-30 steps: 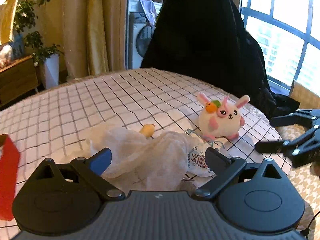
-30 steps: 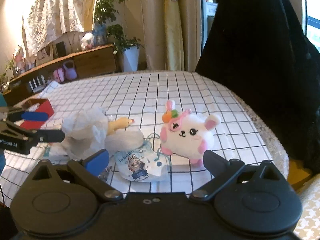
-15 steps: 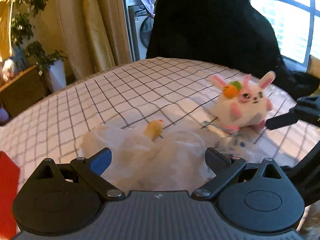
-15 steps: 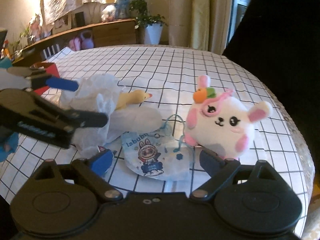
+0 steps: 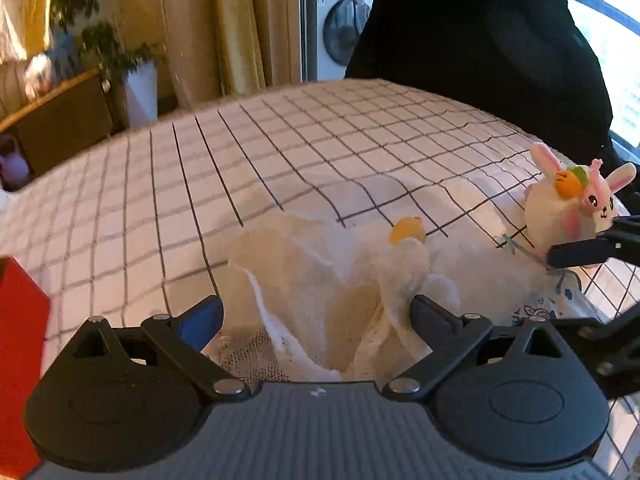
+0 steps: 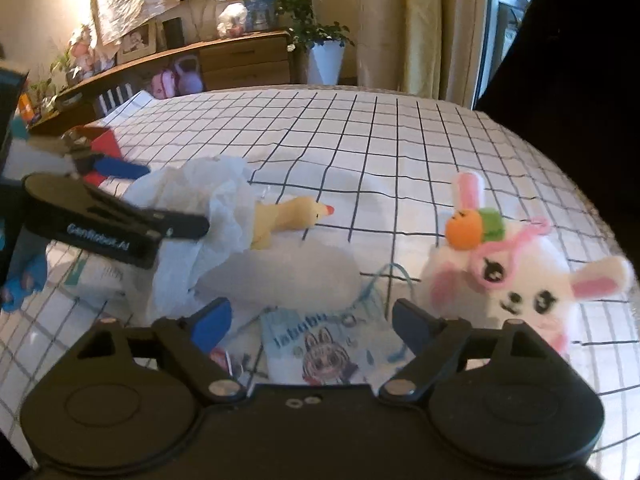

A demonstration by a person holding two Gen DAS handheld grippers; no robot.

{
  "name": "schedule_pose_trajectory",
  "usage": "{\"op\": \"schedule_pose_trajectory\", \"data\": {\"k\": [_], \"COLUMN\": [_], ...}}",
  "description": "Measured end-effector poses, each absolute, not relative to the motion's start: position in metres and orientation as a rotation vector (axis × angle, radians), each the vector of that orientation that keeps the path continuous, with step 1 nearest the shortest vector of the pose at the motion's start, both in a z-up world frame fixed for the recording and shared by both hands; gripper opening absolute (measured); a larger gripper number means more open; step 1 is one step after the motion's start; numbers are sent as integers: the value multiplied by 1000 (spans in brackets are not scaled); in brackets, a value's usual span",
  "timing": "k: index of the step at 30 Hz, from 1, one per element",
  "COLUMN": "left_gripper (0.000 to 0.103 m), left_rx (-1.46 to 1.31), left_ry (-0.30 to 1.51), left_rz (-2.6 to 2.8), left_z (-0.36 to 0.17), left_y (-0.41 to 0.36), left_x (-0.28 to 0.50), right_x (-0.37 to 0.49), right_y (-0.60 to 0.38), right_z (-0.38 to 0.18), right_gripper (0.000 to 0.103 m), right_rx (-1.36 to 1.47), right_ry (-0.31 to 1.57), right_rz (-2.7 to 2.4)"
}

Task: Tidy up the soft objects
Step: 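Grasp the white mesh cloth with the left gripper while the right gripper grasps the white tissue, then lift the mesh cloth and tissue and carry both over the red tin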

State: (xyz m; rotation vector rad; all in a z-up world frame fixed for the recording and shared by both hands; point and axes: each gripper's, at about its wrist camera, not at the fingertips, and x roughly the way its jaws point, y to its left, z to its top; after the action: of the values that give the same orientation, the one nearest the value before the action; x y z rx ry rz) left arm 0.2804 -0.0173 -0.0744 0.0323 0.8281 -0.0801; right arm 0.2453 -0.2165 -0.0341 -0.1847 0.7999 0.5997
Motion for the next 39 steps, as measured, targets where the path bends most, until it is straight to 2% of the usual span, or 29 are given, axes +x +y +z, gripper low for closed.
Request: {"op": "schedule_pose_trajectory", "data": {"k": [2,4,5,6,8,12,16,19,24,39], "left_gripper": [100,85,80,70,62,32,17,11,9,9], "left_rx": [14,5,6,5,1,3,25,28,-5,-108], "left_ry": [834,833,835,839,840,824,808,792,762,661], "left_rz": [-86,-106,-114,-125,-144,-168,-170,-165,-154,-116], "left_z": [-77,-78,-78,-78,-78,-76,-72,-67,-53,19], "left_y": [-16,-15,-15,-15,-17,-19,-21,-22,-16,16], "left_x": [282,281,280,280,279,278,273,269,260,223], "right_x": [253,258,260,261,260,257,255,249,237,203], "right_y": [-211,-205,-202,-199,-194,-191,-185,-184,-183,-210], "right_z": [-37,-40,-42,-43,-45,-43,-41,-35,-22,46], "right_gripper": [79,76,72,67,60,43,27,19,8,6], "right_rx": [-177,-181,-185,-191,-202,-223,-263,-286,-304,-204], "right_ry": [815,826,832,836,839,828,803,768,711,578], "right_rz": [595,593,595,593,590,570,553,542,525,474]}}
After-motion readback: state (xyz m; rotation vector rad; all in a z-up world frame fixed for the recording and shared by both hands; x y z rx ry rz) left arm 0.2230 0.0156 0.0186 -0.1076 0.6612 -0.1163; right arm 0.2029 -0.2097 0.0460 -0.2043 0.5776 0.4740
